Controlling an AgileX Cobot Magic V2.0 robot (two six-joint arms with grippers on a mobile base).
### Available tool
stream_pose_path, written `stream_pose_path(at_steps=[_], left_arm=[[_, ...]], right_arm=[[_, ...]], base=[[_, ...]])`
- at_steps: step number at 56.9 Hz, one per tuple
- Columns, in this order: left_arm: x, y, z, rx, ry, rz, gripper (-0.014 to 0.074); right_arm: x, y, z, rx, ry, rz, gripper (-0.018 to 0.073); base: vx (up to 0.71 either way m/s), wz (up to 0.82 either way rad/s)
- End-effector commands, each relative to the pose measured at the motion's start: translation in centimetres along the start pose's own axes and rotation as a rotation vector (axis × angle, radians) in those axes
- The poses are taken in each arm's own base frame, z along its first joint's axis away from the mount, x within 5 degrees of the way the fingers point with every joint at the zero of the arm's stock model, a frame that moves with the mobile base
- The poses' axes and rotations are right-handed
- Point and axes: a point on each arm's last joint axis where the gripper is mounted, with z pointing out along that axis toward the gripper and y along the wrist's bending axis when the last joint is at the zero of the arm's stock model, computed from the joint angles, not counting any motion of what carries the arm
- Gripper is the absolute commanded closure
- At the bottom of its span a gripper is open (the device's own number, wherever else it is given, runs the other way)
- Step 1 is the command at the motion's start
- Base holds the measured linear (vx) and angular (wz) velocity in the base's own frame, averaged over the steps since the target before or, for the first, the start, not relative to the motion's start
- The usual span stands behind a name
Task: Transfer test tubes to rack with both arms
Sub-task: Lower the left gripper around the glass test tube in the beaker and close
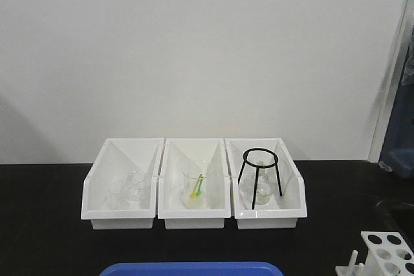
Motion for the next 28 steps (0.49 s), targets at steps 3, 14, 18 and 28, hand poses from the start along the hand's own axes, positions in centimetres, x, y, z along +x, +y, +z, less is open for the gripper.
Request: stream_pose_path(at_steps=[3,14,18,28], left_arm=[[-1.5,0.7,1.0,-0.057,-0.131,-0.030,0.0038],[-1.9,1.0,2.6,-0.075,-0.135,-0.051,0.0038],[-2.4,1.1,3.5,-0.075,-0.136,-0.050,0.0038],[-2.0,1.1,5.0,-0.064,-0.095,-0.050,0.0038]], right_arm=[[-1.6,-0.1,0.0,0.005,-0.090,-0.007,0.0088],[-1.5,-0.1,0.0,0.005,-0.075,-0.007,0.0088],[-1.5,-0.1,0.0,0.005,-0.074,-0.007,0.0088],[-1.5,-0.1,0.0,0.005,-0.074,-0.007,0.0088]], base=[[0.00,0.00],[0.00,0.00],[0.00,0.00],[0.00,0.00]])
